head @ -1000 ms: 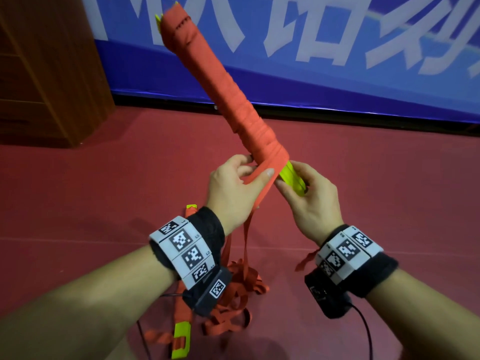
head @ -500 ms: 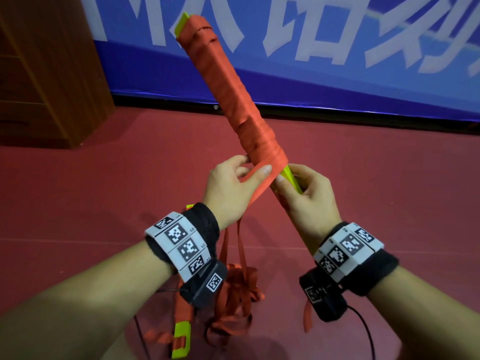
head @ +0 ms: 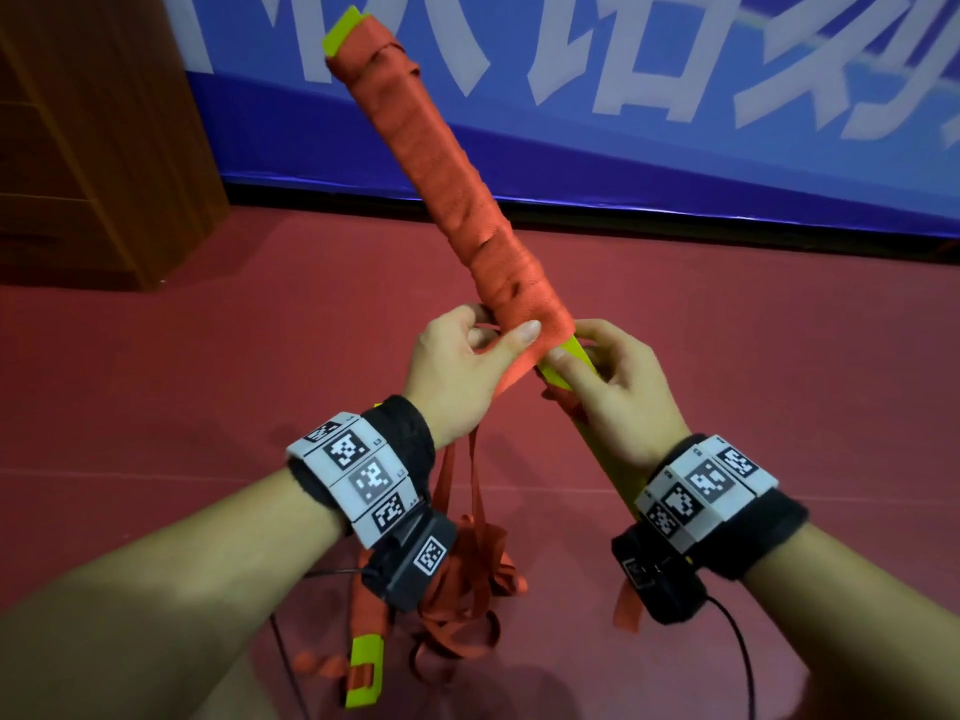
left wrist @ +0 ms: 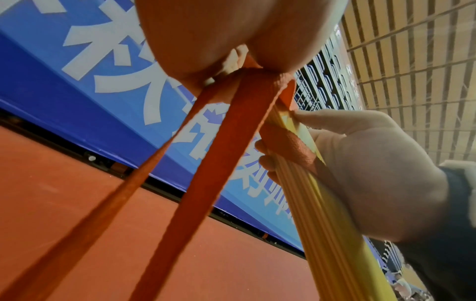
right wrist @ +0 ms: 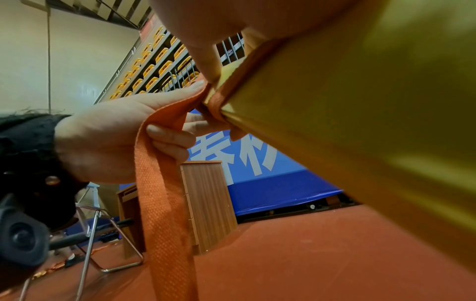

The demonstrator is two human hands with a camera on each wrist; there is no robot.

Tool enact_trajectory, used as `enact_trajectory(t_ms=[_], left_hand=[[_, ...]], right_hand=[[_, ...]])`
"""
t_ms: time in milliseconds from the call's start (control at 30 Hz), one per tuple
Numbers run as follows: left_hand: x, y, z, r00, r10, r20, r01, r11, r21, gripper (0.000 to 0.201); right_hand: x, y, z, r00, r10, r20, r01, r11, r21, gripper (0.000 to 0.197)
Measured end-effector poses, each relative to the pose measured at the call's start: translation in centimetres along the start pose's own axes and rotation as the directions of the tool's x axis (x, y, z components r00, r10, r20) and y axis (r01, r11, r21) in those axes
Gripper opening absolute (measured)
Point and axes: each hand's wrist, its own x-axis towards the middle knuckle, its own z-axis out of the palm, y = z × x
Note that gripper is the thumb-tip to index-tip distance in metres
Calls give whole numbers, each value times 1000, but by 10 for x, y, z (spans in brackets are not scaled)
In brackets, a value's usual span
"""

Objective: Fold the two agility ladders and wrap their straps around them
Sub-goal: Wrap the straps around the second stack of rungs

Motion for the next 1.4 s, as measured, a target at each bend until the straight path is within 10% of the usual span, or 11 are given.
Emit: enact_trajectory(t_ms=[267, 700, 1400], left_hand=[[2, -4, 5, 993, -41, -114, 44, 999, 19, 36], [5, 9, -2, 996, -81, 35, 84, 994, -73, 49], [13, 1, -1, 994, -20, 108, 12, 997, 72, 40]], right_hand=[[1, -6, -3, 997, -29, 65, 65, 736, -674, 78], [6, -6, -15, 974, -208, -86, 100, 742, -663, 50], [4, -5, -6, 993, -73, -94, 40, 948, -315, 43]])
